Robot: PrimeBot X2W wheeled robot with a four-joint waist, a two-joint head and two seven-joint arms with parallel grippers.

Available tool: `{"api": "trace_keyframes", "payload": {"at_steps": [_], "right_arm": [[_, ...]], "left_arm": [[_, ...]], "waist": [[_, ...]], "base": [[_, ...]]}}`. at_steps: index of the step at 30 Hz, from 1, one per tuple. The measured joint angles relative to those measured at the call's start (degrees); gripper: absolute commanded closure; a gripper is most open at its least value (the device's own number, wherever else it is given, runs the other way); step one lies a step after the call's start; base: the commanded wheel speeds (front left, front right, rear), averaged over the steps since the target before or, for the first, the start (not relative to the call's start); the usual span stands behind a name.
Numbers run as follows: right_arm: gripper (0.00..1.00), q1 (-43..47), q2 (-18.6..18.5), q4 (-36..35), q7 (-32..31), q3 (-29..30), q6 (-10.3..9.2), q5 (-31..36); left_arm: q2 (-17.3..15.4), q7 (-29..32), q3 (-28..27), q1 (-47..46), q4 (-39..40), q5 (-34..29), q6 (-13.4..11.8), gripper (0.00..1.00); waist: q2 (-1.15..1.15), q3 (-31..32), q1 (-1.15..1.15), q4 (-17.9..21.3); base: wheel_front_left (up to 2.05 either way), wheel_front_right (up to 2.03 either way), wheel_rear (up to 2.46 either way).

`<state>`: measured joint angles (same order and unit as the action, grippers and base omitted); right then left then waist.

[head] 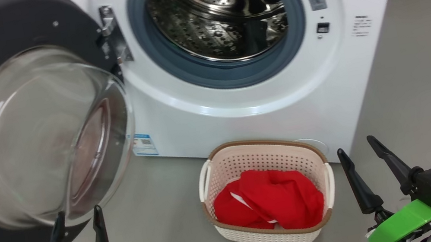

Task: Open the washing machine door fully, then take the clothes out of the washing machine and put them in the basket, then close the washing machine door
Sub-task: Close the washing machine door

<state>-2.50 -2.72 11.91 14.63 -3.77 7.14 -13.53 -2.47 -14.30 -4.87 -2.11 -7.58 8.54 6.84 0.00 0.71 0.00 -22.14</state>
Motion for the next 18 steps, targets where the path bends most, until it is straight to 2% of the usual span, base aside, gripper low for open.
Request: {"api": "trace_keyframes", "payload": {"at_steps": [10,18], "right_arm": [[0.00,0.0,0.0,0.0,0.0,-1.2,0.00,-0.5],[0.00,-0.3,0.0,0.8,0.0,-3.2,0.00,-0.5]], "left_arm": [[0.0,0.0,-0.5,0.3,-0.3,-0.8,-0.3,0.00],[0.0,0.0,-1.5,1.3,0.3,-0.5,-0.8,0.00]], "waist": [[0.00,0.8,0.00,-5.7],[0.00,-0.1,0.00,-7.2]], "base": [[0.00,0.00,0.00],[0.00,0.00,0.00]]}}
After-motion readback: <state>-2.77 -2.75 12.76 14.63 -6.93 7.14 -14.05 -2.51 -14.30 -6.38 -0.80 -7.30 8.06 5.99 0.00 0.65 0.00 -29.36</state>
